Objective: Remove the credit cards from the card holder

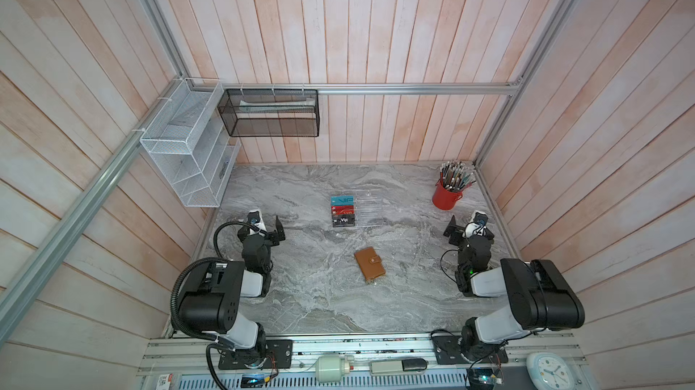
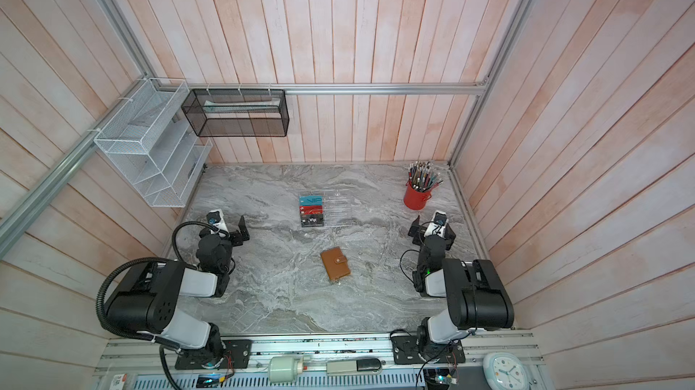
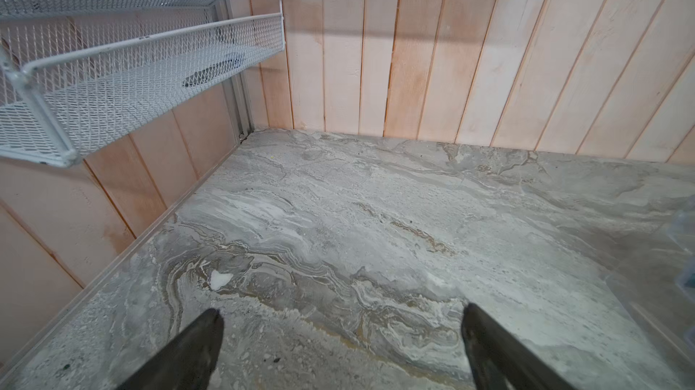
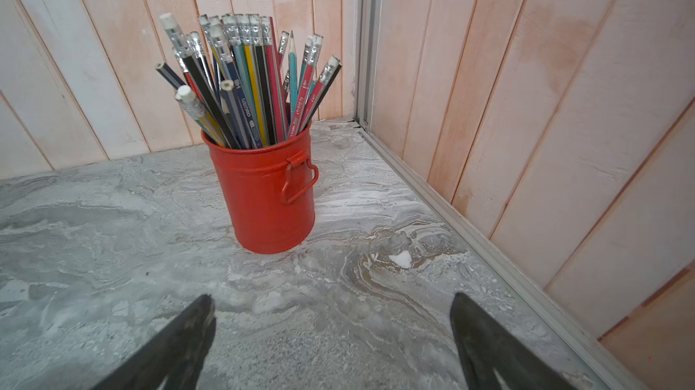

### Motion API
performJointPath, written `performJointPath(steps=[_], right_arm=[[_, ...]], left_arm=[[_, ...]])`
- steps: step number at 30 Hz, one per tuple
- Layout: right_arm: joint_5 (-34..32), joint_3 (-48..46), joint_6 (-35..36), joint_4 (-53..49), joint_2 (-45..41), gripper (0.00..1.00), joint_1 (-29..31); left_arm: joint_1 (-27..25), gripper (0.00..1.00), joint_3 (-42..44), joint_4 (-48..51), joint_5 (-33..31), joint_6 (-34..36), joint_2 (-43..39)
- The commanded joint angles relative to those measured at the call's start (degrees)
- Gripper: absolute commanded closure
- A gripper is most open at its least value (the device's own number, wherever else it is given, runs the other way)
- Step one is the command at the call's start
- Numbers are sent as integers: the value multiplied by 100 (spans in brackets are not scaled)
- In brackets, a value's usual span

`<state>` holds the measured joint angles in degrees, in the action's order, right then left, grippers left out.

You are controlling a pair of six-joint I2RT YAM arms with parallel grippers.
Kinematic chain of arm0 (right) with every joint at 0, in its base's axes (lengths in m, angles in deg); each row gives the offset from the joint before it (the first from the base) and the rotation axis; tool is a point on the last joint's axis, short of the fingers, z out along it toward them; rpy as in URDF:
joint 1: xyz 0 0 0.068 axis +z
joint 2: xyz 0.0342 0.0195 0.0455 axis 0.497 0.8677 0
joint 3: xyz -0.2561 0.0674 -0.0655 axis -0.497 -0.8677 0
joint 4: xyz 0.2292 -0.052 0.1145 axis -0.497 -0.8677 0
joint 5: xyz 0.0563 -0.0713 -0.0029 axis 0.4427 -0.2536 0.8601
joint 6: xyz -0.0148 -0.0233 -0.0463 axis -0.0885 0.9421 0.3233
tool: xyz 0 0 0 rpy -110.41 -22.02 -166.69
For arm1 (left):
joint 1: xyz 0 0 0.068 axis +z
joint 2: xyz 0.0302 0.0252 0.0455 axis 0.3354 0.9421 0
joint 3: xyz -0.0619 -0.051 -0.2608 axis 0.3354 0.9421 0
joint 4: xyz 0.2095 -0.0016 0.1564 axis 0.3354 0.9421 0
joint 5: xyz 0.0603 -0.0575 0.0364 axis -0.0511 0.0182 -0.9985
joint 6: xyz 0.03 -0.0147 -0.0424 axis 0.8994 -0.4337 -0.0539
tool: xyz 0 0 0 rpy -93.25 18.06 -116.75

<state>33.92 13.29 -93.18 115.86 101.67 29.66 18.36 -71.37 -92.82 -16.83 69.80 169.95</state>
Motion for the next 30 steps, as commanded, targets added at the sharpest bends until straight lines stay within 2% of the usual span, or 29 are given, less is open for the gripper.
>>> performJointPath(steps=[1,26,28,30], right_arm=[[19,45,-27,-48,-34,2,24],[25,49,-29,-48,-37,2,23],[72,41,51,13,-121,2,54],[131,187,110,-469,-272,2,79]], left_arm=[[34,0,-84,-34,94,-51,-39],[40,0,-56,-84,81,-68,-60],[36,0,-243,421,-81,-117,-288],[18,0,-705,1697,-324,-222,-658]])
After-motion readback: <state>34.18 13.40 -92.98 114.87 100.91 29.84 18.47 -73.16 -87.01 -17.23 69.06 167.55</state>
